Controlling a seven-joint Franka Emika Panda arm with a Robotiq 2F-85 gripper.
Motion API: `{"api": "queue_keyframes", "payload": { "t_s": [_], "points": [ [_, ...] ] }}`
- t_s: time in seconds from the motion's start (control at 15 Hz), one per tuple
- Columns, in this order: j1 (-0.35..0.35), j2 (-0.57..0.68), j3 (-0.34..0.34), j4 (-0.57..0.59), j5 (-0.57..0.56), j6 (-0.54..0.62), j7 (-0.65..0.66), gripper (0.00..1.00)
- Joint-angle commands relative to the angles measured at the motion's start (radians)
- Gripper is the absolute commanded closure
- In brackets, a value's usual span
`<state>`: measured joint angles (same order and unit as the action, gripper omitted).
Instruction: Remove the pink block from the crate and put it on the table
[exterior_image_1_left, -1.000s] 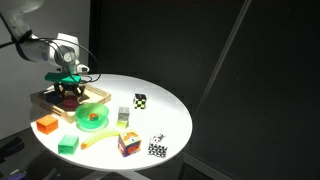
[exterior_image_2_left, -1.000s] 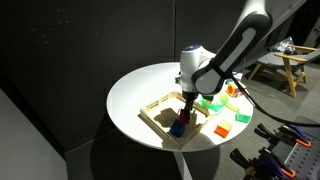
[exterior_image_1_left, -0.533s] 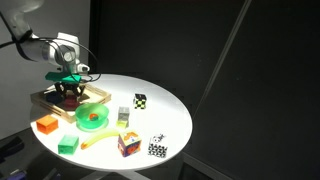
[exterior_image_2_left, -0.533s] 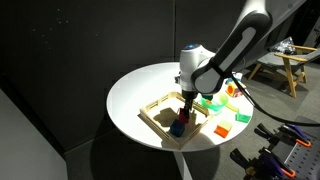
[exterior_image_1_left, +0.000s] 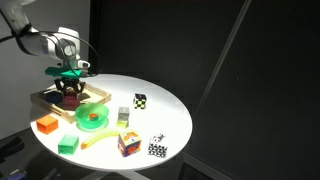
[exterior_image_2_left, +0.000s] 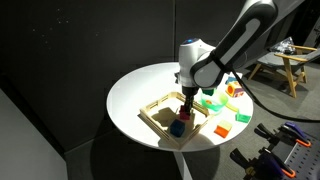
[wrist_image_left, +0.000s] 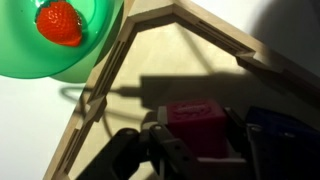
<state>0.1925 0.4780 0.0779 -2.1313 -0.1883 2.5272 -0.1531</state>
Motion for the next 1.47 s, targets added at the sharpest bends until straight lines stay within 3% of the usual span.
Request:
{"api": "queue_keyframes", "payload": {
  "t_s": [0.0, 0.87, 1.4],
  "points": [
    [-0.007, -0.064, 0.013, 0.002, 0.004, -0.094, 0.027, 0.68],
    [-0.052, -0.212, 0.001, -0.012, 0.014, -0.257, 0.086, 0.68],
    [-0.103, -0.296, -0.011, -0.049, 0.033, -0.254, 0.074, 0.68]
  ]
}}
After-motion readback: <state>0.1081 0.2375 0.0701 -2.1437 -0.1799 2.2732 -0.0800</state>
